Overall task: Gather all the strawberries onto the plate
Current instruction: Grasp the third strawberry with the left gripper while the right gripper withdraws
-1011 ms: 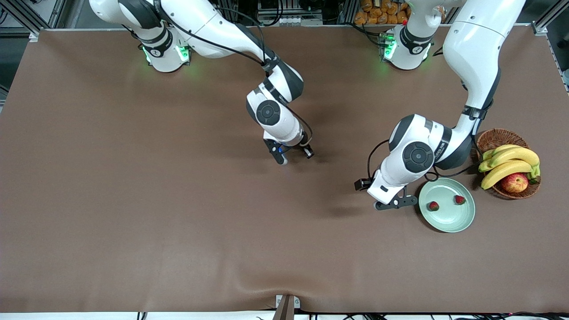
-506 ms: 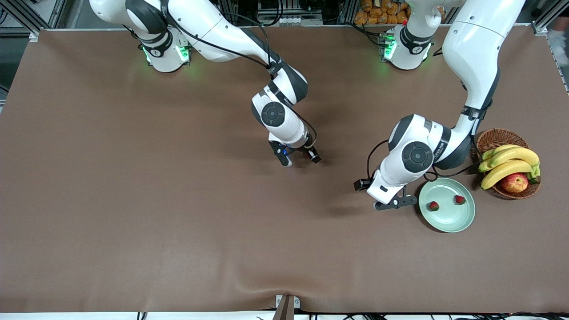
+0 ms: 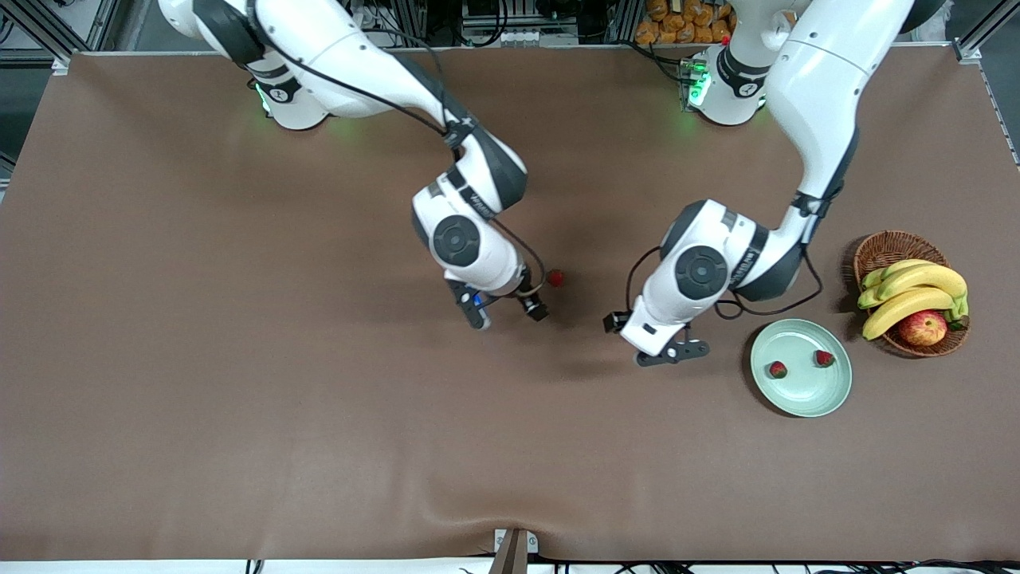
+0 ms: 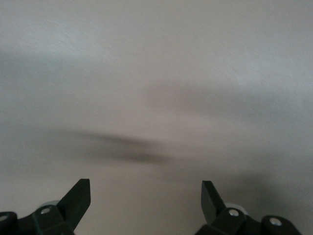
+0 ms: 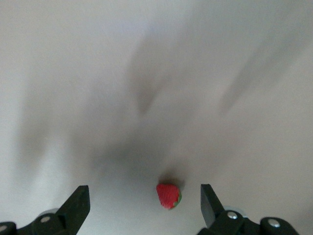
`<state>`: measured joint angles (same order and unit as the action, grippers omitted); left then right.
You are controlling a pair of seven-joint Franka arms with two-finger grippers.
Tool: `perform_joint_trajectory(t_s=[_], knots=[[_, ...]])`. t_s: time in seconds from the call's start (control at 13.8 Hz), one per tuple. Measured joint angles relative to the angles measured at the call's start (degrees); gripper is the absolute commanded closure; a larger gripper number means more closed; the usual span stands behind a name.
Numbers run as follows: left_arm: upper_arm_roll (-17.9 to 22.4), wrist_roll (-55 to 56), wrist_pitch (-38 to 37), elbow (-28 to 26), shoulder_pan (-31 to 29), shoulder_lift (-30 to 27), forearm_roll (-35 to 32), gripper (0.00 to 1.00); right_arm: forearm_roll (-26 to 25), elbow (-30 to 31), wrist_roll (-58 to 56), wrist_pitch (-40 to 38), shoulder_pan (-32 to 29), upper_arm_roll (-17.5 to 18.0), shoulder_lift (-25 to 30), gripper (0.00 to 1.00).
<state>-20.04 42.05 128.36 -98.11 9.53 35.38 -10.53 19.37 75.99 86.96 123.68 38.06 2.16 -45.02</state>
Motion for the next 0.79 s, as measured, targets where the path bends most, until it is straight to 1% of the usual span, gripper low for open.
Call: perform_joint_trajectory(t_s=[0.22, 0.51, 0.79], knots=[[-0.08, 3.44, 0.09, 0.80, 4.48, 1.06, 0.00, 0.00, -0.48, -0.28, -9.73, -8.37, -4.46, -0.14, 2.82, 0.00], [0.02, 5.46, 0.21, 3.99, 12.00, 4.37, 0.00, 0.00, -0.51, -0.36, -21.14, -18.14, -12.63, -0.33, 7.01, 0.00], [0.14, 1.79, 0.22, 5.02, 14.39, 7.12, 0.00, 0.00, -0.52, -0.35, -31.39, -24.55, -19.16, -0.31, 10.33, 0.00]])
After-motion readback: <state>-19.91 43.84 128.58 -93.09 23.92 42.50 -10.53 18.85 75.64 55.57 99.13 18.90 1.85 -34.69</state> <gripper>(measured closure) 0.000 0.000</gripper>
